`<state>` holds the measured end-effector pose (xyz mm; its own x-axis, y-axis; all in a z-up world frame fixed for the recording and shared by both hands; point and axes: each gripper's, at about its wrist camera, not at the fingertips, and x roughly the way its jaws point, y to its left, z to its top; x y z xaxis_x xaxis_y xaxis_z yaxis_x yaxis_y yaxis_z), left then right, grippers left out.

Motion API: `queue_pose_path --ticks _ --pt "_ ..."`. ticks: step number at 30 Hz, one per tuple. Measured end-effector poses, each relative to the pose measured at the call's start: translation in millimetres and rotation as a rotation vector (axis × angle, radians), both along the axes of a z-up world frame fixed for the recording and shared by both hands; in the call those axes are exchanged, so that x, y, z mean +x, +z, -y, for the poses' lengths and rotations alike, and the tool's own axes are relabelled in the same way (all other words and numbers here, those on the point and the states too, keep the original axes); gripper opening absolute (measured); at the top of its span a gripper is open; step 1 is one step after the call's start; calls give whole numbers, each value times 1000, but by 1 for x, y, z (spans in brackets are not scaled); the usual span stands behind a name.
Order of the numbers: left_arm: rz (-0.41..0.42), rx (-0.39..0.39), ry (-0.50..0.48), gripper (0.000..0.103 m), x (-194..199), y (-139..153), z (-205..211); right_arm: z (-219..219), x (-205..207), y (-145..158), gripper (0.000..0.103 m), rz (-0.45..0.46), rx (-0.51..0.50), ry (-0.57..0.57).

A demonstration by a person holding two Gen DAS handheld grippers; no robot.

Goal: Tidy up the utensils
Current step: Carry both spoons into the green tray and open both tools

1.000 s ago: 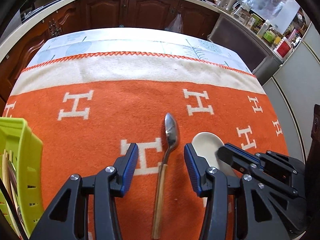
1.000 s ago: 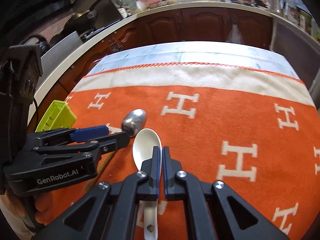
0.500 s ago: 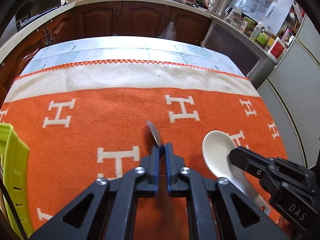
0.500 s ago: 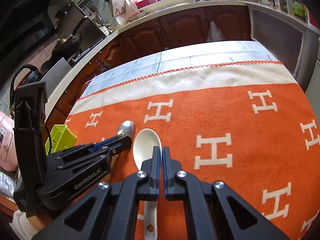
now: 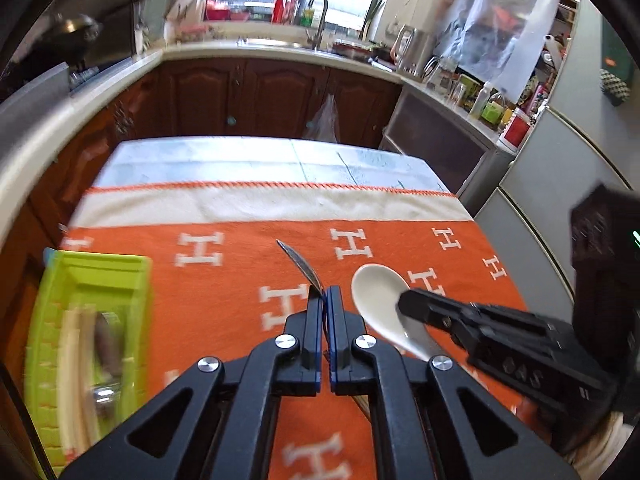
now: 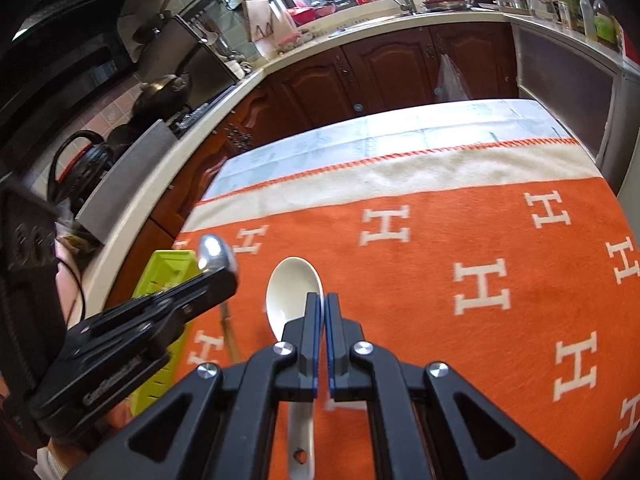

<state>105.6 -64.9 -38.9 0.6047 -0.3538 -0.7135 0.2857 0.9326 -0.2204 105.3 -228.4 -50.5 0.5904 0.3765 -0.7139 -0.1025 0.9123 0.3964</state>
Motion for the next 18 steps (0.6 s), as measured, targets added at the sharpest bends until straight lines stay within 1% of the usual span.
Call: queue_pose_path --ticks 3,6,8,12,13,16,18 --pt "33 66 6 0 -25 24 -24 -22 -4 10 2 -5 32 21" --pt "52 174 38 0 -46 41 -55 -51 -5 16 2 -28 73 41" --pt "60 243 72 0 -57 48 -75 -77 -2 16 2 -56 109 48" --pt "45 332 139 0 -68 49 -109 -123 7 11 2 -96 148 47" --pt "49 372 154 0 -70 48 -115 -133 11 9 2 -110 161 43" --pt "47 471 168 0 -72 39 -123 -157 24 1 2 -148 188 8" --pt "26 515 153 0 -67 27 -124 -167 30 -5 2 -166 191 -23"
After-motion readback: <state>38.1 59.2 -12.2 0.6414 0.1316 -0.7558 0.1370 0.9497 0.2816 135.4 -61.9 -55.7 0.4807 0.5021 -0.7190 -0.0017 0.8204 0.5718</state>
